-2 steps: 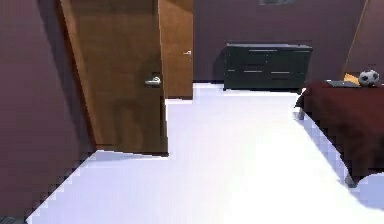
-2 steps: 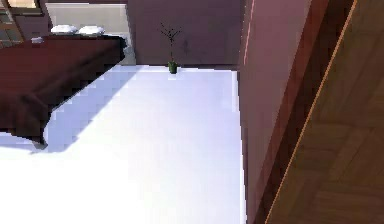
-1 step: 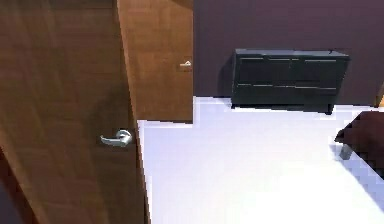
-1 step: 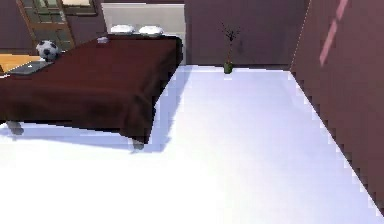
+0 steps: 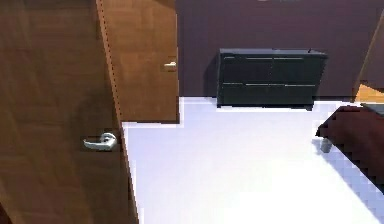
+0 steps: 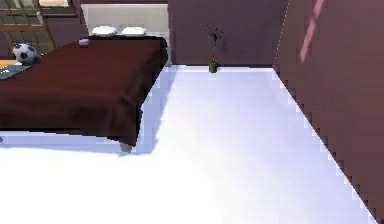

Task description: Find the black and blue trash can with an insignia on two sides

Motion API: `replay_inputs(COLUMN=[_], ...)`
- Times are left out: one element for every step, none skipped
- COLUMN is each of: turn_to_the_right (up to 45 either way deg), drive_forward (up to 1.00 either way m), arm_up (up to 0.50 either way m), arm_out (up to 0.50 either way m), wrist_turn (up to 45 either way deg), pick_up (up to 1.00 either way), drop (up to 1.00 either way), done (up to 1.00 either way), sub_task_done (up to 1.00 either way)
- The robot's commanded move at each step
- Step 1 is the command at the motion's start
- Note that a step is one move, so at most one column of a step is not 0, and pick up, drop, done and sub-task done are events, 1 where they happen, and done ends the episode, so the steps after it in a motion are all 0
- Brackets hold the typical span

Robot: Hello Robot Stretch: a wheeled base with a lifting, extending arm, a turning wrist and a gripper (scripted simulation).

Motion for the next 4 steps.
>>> replay_inputs(turn_to_the_right=[0.0, 0.0, -33.0, 0.0], drive_forward=[1.00, 0.10, 0.00, 0.30], arm_up=[0.00, 0.00, 0.00, 0.00], arm_out=[0.00, 0.00, 0.00, 0.00], wrist_turn=[0.0, 0.0, 0.0, 0.0], pick_up=[0.00, 0.00, 0.00, 0.00], drop=[0.00, 0.00, 0.00, 0.00], done=[0.00, 0.00, 0.00, 0.00], sub_task_done=[0.00, 0.00, 0.00, 0.00])
